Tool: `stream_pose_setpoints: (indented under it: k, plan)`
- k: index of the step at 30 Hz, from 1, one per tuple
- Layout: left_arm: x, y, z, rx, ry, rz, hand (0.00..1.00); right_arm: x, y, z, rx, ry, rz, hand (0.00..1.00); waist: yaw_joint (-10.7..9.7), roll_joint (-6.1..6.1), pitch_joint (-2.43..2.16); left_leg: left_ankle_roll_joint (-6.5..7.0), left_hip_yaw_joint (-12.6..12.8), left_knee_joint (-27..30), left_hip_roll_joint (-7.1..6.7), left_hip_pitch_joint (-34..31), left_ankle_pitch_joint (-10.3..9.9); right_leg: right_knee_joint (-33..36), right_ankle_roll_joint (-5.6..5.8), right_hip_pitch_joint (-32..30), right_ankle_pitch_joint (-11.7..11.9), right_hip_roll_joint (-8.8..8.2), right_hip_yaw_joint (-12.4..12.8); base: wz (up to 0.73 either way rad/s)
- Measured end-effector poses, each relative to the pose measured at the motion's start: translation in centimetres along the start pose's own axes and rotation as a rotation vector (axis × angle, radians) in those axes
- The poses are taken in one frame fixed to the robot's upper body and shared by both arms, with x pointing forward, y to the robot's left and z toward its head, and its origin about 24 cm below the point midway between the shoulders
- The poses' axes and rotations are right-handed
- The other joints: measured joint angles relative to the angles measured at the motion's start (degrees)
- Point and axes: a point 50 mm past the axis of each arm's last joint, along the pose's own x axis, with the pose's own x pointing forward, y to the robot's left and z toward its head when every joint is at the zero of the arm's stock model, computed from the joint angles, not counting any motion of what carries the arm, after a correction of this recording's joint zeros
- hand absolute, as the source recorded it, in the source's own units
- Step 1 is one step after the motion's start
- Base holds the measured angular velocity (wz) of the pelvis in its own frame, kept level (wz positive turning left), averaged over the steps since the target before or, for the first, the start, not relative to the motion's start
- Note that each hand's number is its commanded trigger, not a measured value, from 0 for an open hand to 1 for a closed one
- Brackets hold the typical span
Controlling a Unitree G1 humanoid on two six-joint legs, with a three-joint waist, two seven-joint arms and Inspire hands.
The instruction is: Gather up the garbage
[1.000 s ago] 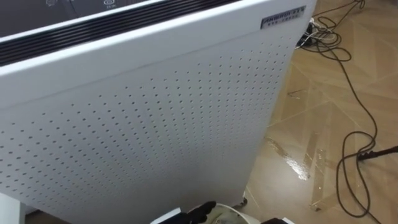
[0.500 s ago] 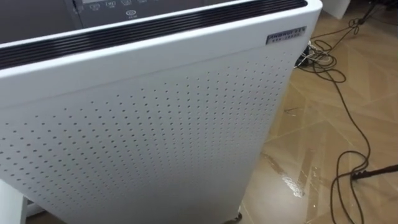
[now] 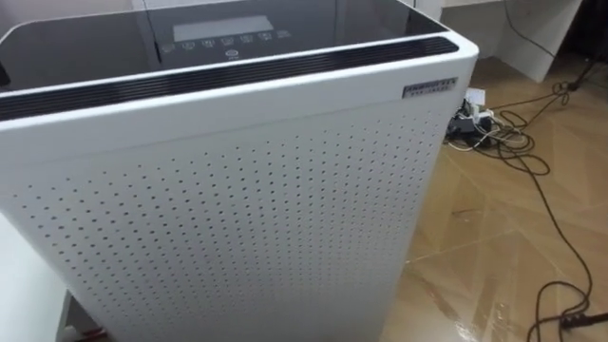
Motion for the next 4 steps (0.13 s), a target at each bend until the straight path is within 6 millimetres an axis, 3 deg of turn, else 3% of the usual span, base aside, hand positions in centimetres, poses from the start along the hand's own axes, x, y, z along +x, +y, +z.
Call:
stream_pose_setpoints:
  k: [4]
  plan:
    - [0.19, -0.06, -1.06, -0.100, 0.020, 0.038, 0.00, -0.07, -0.27, -0.56, 0.007, 0.023, -0.016, 1.00, 0.41, -0.28, -0.02, -0.43, 1.94, -1.47, 0.43, 1.29, 0.28, -1.15, -0.16, 1.42, -0.31, 0.15, -0.86, 0.12]
